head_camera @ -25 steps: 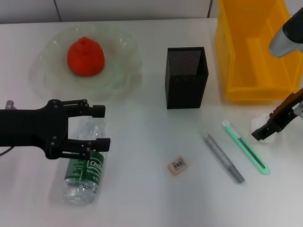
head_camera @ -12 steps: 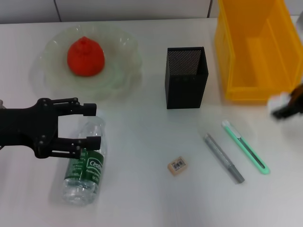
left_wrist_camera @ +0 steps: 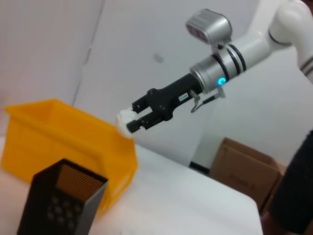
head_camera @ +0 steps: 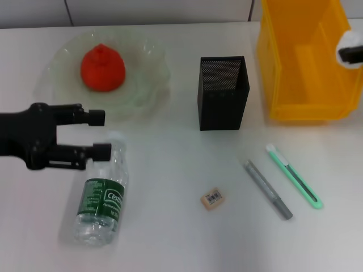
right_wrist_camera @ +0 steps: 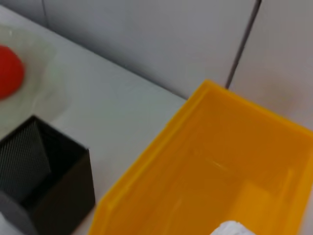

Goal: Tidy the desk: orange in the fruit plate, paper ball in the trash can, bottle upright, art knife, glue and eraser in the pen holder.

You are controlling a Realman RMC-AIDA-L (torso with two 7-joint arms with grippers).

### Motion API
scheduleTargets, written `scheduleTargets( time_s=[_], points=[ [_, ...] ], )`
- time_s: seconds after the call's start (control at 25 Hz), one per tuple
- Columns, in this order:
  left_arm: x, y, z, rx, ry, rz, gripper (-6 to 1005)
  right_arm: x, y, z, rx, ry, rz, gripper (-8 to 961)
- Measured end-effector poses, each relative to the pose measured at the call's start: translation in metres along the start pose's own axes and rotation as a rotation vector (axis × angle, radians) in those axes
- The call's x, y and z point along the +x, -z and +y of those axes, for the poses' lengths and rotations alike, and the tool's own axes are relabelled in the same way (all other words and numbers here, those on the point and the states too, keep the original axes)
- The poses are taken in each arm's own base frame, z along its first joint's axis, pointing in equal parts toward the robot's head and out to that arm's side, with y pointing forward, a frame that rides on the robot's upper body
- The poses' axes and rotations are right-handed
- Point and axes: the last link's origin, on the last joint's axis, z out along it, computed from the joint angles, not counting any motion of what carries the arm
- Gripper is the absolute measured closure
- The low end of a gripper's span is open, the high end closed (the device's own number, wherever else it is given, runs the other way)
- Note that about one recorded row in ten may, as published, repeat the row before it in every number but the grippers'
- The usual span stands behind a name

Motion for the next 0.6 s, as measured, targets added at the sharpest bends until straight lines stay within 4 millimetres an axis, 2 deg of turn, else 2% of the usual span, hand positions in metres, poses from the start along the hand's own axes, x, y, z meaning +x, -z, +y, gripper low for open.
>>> scheduleTargets(
  time_s=[0.12, 0.32, 0.44, 0.6],
  points=[
    [0.018, 0.0, 0.001, 0.042, 0.064, -0.057, 218, 0.004, -0.013, -0.001, -0.067, -0.04, -0.107, 379],
    [0.047, -0.013, 0.0, 0.171, 0.171, -0.202, 225, 0.014, -0.014, -0.005, -0.182, -0.133, -0.312, 318],
    [0.057, -0.025, -0.009, 0.27, 0.279, -0.287, 229, 0.03, -0.012, -0.009, -0.217, -0.172, -0.373, 272],
    [0.059, -0.043, -0.022, 0.383, 0.365, -0.393, 234, 0.057, -0.005, -0.004, -0.304, -0.185, -0.489, 242]
  ],
)
